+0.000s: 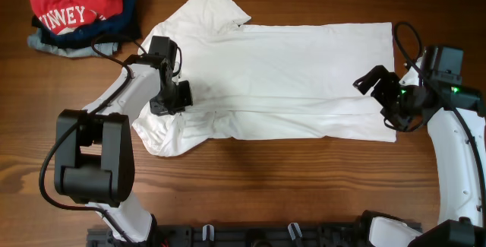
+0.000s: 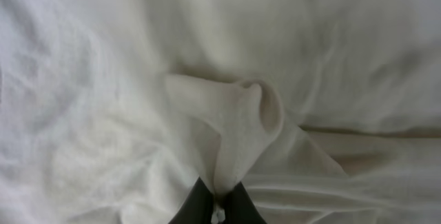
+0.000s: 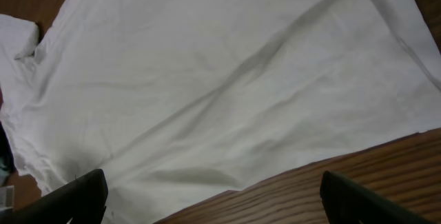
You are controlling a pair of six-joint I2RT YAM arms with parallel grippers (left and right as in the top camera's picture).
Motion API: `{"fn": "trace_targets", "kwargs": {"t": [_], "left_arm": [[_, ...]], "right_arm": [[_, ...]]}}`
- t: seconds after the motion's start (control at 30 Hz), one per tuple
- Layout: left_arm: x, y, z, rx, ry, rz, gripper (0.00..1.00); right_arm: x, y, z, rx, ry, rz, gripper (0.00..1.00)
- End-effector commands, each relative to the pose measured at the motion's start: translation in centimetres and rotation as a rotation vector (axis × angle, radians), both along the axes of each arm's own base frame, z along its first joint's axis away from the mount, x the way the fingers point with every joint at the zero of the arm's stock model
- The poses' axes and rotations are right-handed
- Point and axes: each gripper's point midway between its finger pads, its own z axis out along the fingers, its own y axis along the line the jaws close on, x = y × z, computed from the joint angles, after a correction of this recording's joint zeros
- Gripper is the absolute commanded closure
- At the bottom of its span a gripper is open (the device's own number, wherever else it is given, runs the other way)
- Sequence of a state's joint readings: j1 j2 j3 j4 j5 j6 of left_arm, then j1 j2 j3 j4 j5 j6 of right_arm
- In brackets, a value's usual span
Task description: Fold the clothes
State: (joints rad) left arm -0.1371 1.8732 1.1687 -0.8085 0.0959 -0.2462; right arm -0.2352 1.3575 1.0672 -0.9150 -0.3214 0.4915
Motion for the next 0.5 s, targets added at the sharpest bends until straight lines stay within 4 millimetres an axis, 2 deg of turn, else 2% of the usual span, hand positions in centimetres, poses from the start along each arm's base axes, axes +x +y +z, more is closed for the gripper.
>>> {"fn": "trace_targets", "kwargs": {"t": [0.0, 0.13, 0.33, 0.47], "left_arm": [[0.7, 1.3, 1.8, 0.062, -0.060, 0.015, 0.96], [1.9, 2.4, 2.9, 0.127, -0.134, 0.026, 0.96], [3.8, 2.2, 3.3, 0.117, -0.212, 0.031, 0.96], [6.3, 1.8, 4.1, 0.103, -0.321, 0.028, 0.96]], "right_arm": [[-0.5, 0.4, -1.2, 0.004, 0.011, 0.025, 0.01], [-1.0, 0.5, -2.5, 0.008, 0.028, 0.024, 0.00], [-1.0, 0.1, -3.6, -0.009, 0.043, 0.015, 0.01], [-1.4, -0.2, -5.0, -0.015, 0.104, 0.004, 0.01]]}}
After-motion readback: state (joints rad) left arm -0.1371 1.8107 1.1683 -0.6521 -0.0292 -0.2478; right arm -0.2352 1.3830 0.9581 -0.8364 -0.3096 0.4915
